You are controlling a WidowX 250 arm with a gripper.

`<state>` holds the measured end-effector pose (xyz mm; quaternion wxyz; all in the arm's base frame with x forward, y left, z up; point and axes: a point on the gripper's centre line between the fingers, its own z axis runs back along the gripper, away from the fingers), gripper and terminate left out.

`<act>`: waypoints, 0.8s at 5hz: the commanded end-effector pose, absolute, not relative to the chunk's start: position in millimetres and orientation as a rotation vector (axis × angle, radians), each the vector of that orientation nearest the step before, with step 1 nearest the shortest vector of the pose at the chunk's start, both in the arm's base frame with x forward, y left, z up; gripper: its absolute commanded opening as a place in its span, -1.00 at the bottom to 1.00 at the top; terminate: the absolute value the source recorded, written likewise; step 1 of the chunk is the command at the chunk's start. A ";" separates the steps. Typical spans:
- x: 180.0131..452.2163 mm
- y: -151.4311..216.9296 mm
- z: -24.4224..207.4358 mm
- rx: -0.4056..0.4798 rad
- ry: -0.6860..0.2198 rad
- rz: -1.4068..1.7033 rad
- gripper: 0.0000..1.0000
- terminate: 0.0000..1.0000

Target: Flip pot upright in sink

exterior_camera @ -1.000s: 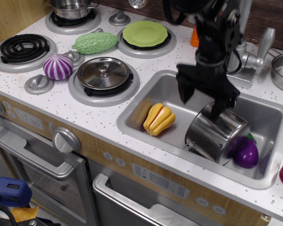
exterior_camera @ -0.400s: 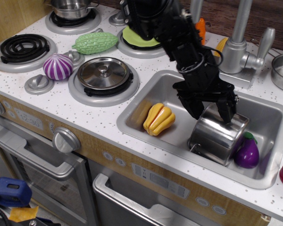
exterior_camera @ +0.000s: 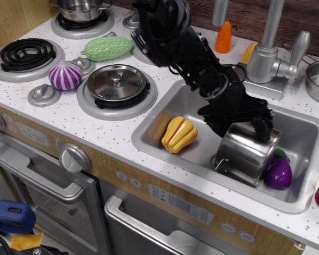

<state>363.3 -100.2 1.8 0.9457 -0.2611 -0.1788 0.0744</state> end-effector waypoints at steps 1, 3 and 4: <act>379.9 -112.3 4.5 -0.511 -0.514 0.203 -1.00 -1.00; 389.7 -122.4 4.3 -0.373 -0.500 0.224 -1.00 -1.00; 380.6 -115.5 0.7 -0.230 -0.429 0.223 -1.00 -1.00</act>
